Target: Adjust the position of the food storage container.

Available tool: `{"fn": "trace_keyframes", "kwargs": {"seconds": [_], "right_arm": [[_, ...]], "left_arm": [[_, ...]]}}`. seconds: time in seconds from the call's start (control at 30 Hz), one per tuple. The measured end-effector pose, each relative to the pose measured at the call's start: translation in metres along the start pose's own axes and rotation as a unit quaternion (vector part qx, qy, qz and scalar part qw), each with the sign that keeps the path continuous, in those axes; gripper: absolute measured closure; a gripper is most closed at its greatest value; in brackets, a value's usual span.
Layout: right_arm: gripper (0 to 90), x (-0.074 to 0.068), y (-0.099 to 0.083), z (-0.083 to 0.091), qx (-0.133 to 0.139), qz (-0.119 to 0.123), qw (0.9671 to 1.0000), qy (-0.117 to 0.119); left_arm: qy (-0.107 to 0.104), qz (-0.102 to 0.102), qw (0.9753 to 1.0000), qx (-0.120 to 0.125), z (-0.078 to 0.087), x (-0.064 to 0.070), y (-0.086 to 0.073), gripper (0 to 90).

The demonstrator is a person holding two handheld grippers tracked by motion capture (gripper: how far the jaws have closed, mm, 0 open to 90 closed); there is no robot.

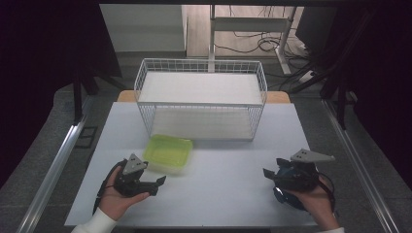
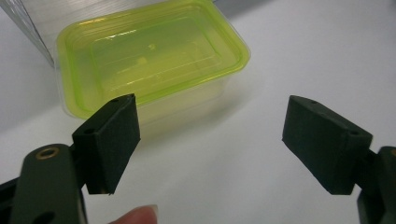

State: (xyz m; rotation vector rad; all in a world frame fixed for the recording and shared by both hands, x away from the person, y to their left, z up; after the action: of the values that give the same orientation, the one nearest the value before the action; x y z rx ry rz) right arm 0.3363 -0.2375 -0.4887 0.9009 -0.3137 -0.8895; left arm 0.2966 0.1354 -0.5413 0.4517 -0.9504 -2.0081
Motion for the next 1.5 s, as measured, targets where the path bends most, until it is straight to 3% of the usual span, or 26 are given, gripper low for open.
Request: {"fn": "trace_keyframes", "kwargs": {"seconds": [0.17,0.33,0.57,0.63,0.73,0.83,0.87,0.93,1.0,1.2,1.5], "right_arm": [[45.1,0.025,0.001,0.011,-0.008,-0.02,0.9992,-0.034],[52.2,0.043,-0.003,0.019,-0.021,-0.024,0.9976,-0.061],[77.6,0.071,-0.004,0.036,-0.018,-0.036,0.9952,-0.09],[87.1,0.089,-0.008,0.044,-0.029,-0.038,0.9919,-0.118],[88.5,0.102,-0.012,0.05,-0.035,-0.039,0.9891,-0.137],[88.8,0.12,-0.02,0.057,-0.052,-0.04,0.9836,-0.168],[88.8,0.13,-0.028,0.06,-0.062,-0.05,0.9811,-0.176],[88.8,0.135,-0.032,0.062,-0.067,-0.054,0.9799,-0.18],[88.8,0.149,-0.047,0.066,-0.087,-0.065,0.9751,-0.193],[88.8,0.161,-0.077,0.066,-0.119,-0.089,0.9699,-0.192],[88.8,0.154,-0.088,0.055,-0.153,-0.085,0.9714,-0.16]], "left_arm": [[0.002,0.002,1.0,0.003,0.003,0.0,0.0,18.6],[0.001,0.001,1.0,0.003,0.003,0.0,0.0,18.6],[0.003,-0.003,1.0,-0.001,0.003,-0.002,-0.001,18.6],[0.005,-0.001,1.0,0.0,0.003,-0.003,-0.001,18.6],[0.005,-0.001,1.0,-0.001,0.003,-0.004,-0.001,18.6],[0.005,-0.001,1.0,-0.003,0.002,-0.004,-0.002,18.6],[0.005,-0.002,1.0,-0.003,0.002,-0.004,-0.002,18.6],[0.005,-0.002,1.0,-0.003,0.002,-0.004,-0.002,18.6],[0.004,-0.001,1.0,-0.002,0.003,-0.004,-0.002,18.6],[0.002,0.0,1.0,-0.002,0.003,-0.004,-0.003,18.6],[0.004,0.001,1.0,0.003,0.004,-0.003,-0.001,18.6]]}}
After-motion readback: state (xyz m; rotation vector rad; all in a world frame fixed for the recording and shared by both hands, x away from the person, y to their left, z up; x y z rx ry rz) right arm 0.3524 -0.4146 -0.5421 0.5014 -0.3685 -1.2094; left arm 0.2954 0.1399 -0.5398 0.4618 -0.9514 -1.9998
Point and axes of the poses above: each handheld gripper's, and its own axes: z roughly backward along the jaws, y roughly out of its top, x roughly to its right, the point moved 10 cm from there along -z, roughly forward along the jaws, and after that the axes turned 2 degrees about -z, right-handed, at the moved point
